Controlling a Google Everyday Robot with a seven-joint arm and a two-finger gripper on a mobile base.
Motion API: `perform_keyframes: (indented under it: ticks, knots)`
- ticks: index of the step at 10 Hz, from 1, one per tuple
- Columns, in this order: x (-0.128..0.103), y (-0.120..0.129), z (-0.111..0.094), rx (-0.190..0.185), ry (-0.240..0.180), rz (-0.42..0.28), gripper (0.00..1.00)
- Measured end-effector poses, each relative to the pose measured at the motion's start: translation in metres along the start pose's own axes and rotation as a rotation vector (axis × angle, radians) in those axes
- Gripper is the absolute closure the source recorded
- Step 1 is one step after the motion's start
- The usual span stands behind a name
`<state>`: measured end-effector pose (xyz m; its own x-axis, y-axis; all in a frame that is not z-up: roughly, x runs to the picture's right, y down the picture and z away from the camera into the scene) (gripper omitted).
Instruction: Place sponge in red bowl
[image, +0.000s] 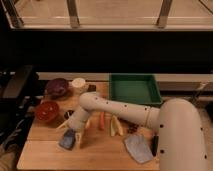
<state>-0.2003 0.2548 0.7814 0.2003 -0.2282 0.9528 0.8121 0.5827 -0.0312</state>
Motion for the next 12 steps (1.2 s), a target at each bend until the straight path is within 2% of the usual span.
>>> perform_keyframes:
  ticks: [1,3,8,9,12]
  knots:
    - [0.0010,-0.0008,0.0047,-0.006,-0.008,0.003,0.25]
    - [0.0023,-0.0025,0.0127,-0.018,-0.017,0.012,0.47]
    - [0.0039,-0.0013,0.0132,-0.020,-0.010,0.022,0.94]
    - [0.0040,-0.0011,0.0132,-0.020,-0.010,0.022,0.99]
    - [0.0039,-0.0015,0.0133,-0.020,-0.010,0.022,1.00]
